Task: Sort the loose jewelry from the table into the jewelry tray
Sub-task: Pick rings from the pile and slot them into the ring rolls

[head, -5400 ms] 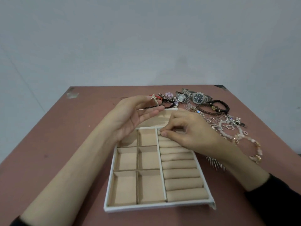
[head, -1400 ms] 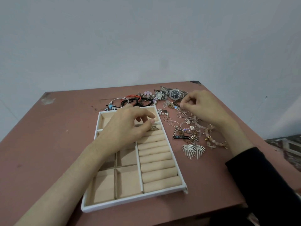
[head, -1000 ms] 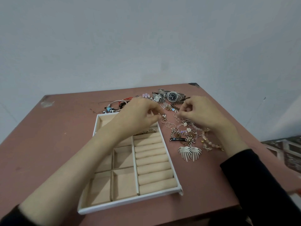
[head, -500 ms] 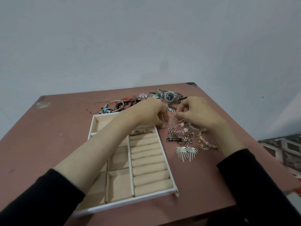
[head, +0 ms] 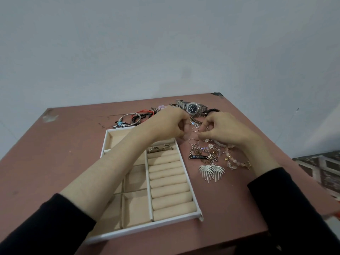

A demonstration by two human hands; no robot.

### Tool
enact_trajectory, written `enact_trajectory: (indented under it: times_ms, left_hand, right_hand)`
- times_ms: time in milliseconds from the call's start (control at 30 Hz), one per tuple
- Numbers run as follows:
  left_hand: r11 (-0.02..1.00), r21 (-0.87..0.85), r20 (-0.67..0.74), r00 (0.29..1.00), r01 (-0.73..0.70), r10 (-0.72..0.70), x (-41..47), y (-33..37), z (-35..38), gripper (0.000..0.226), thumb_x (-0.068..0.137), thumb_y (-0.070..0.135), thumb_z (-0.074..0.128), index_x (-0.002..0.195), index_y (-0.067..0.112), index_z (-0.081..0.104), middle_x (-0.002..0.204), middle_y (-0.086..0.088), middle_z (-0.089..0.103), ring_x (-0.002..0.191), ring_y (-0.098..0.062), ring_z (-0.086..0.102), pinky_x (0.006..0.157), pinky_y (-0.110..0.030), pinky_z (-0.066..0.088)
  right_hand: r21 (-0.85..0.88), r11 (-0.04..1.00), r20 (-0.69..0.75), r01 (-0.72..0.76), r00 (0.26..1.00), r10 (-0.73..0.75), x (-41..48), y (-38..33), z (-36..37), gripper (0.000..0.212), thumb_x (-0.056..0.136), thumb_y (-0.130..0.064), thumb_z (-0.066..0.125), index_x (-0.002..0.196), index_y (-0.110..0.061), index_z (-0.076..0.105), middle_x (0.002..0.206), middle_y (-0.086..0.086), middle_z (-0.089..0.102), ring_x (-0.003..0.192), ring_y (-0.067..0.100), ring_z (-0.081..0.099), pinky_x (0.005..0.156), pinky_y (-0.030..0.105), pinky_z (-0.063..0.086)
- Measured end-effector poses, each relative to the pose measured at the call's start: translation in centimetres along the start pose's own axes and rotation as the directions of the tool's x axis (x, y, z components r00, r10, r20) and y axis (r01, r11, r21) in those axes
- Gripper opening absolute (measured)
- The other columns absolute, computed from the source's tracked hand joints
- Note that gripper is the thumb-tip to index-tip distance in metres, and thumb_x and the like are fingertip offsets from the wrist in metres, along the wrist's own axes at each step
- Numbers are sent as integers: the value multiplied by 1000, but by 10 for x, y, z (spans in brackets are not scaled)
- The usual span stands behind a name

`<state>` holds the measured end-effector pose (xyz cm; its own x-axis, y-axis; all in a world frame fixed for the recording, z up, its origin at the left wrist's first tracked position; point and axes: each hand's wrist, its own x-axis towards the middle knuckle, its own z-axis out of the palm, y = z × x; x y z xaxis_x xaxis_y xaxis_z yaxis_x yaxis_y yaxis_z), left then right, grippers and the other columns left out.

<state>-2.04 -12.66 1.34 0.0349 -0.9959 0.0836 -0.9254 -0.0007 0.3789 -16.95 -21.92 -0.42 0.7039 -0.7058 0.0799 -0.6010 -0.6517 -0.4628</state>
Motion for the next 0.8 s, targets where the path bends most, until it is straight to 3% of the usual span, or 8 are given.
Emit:
enact_trajectory:
  times_ms: [100,267,400,467,600,800]
  left_hand:
    - [999,-45,-117,993,3,-8,-13,-3,-7,19,71,11,76,73,23,61,64,12,57,61,1,51,57,-6,35]
    - [988,-145,-263,961,48,-86,-43,-14,-16,11,72,19,77,76,22,68,65,12,60,56,3,49,57,-9,37]
    - [970,-223,-343,924,95,-170,-68,-20,-17,9,72,20,77,74,22,68,64,11,61,64,-1,50,57,-6,36]
    - [958,-269,-369,908,99,-197,-78,-23,-13,8,72,21,77,74,20,70,68,8,66,62,-1,50,56,-8,36]
    - [927,-361,-399,882,98,-249,-86,-28,-5,7,72,19,77,73,21,70,59,16,60,54,1,48,52,-6,34]
    - [927,-362,-388,889,96,-244,-87,-29,-2,6,73,16,76,76,18,70,64,9,61,56,-1,48,53,-6,34]
  right_hand:
    - [6,1000,15,1,1000,-1,1,-1,2,21,65,-39,79,67,-21,68,47,-10,55,50,3,51,61,28,41]
    - [43,999,46,-4,999,2,4,-1,6,23,67,-40,79,63,-20,69,51,0,59,47,14,51,56,26,40]
    - [69,998,60,-7,998,3,2,-4,6,20,72,-34,78,62,-19,68,47,-5,55,32,2,43,49,24,33]
    - [43,999,26,-5,1000,3,0,-6,6,22,71,-36,78,64,-21,64,51,-8,55,37,-3,47,54,26,33]
    - [-99,995,-73,-19,997,12,-4,-7,4,30,68,-51,76,62,-25,64,52,-13,53,61,-1,47,80,34,38]
    - [-65,998,-48,6,999,-9,-1,-9,9,26,71,-47,75,64,-23,67,54,-10,53,59,3,44,73,31,31]
